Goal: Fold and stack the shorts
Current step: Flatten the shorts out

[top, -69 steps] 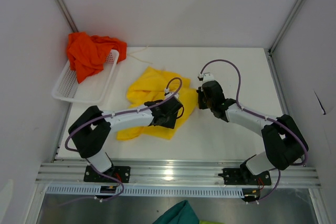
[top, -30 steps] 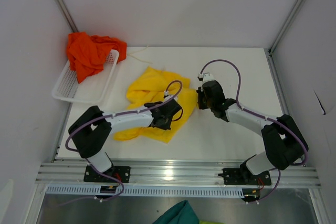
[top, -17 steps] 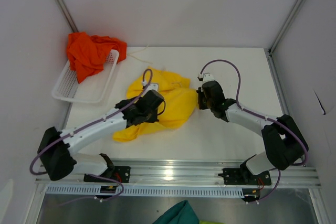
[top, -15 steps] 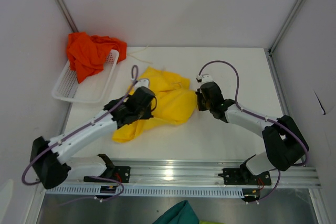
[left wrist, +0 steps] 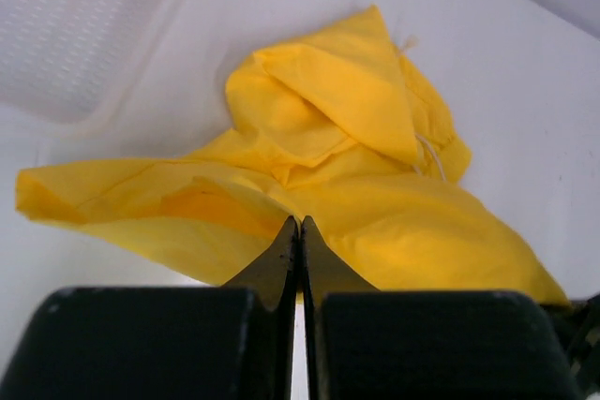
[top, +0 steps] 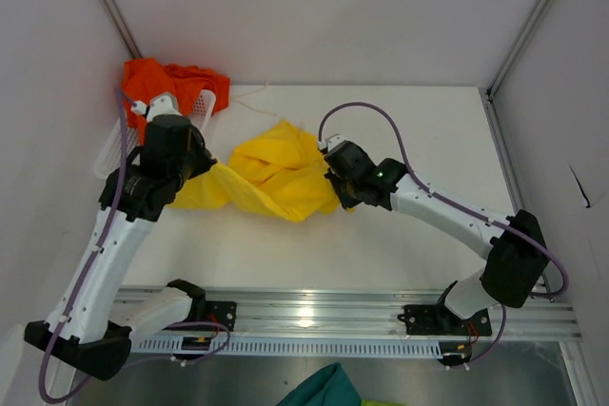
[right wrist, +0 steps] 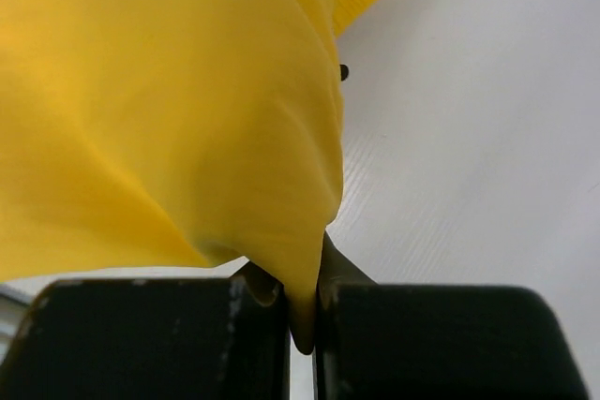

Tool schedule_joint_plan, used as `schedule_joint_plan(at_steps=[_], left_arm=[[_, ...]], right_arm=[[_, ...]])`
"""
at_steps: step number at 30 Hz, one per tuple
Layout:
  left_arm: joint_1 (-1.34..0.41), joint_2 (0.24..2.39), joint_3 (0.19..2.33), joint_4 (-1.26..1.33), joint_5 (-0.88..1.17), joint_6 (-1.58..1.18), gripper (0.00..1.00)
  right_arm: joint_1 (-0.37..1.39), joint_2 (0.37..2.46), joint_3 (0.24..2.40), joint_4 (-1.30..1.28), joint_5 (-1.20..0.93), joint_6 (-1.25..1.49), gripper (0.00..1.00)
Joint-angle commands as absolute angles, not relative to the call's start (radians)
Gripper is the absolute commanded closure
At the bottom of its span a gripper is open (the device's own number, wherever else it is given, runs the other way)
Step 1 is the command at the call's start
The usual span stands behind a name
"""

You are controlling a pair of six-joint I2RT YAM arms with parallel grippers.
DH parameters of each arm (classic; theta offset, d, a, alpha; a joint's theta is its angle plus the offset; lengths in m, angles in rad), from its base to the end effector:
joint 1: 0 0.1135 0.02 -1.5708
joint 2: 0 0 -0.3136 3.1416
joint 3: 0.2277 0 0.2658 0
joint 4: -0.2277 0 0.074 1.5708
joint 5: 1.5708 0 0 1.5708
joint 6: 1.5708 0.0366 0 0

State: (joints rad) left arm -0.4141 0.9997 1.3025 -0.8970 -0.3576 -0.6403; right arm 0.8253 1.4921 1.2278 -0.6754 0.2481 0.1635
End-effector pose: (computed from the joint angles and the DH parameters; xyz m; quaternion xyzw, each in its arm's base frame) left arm 0.1603 -0.0565 0.4512 -0.1810 0.8541 -0.0965 0.4780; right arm 0.2274 0.2331 0.3280 -0.2702 0.9046 0.0426 0.3269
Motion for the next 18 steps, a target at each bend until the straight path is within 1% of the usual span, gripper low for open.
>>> schedule_joint_plan(at_steps=[1, 2, 5, 7, 13, 16, 17, 18], left_arm=[[-0.292, 1.008, 1.434, -0.951, -0.309, -0.578, 1.00], [-0.267, 1.021, 1.454, -0.957, -0.290, -0.571, 1.00], [-0.178, 1.077, 1.590, -0.999, -0.246, -0.545, 1.00], [-0.123, 1.097, 1.624, -1.011, -0.230, -0.531, 1.00], [-0.003, 1.192, 1.810, -1.063, -0.180, -0.505, 1.00], [-0.003, 1.210, 1.818, -1.055, -0.150, -0.503, 1.00], [0.024, 1.212, 1.816, -1.052, -0.146, -0.505, 1.00], [0.028, 1.213, 1.810, -1.051, -0.143, -0.506, 1.00]], right_arm=[[0.888, 1.560, 1.313, -0.845, 0.254, 0.146, 0.96], [0.916, 1.577, 1.316, -0.847, 0.273, 0.140, 1.00], [0.957, 1.620, 1.302, -0.830, 0.320, 0.126, 1.00], [1.008, 1.614, 1.281, -0.783, 0.324, 0.103, 1.00], [1.098, 1.519, 1.171, -0.643, 0.262, 0.052, 1.00], [1.114, 1.462, 1.112, -0.577, 0.241, 0.040, 0.90], [1.126, 1.445, 1.097, -0.559, 0.230, 0.031, 0.73], [1.132, 1.428, 1.082, -0.517, 0.223, 0.029, 0.63]])
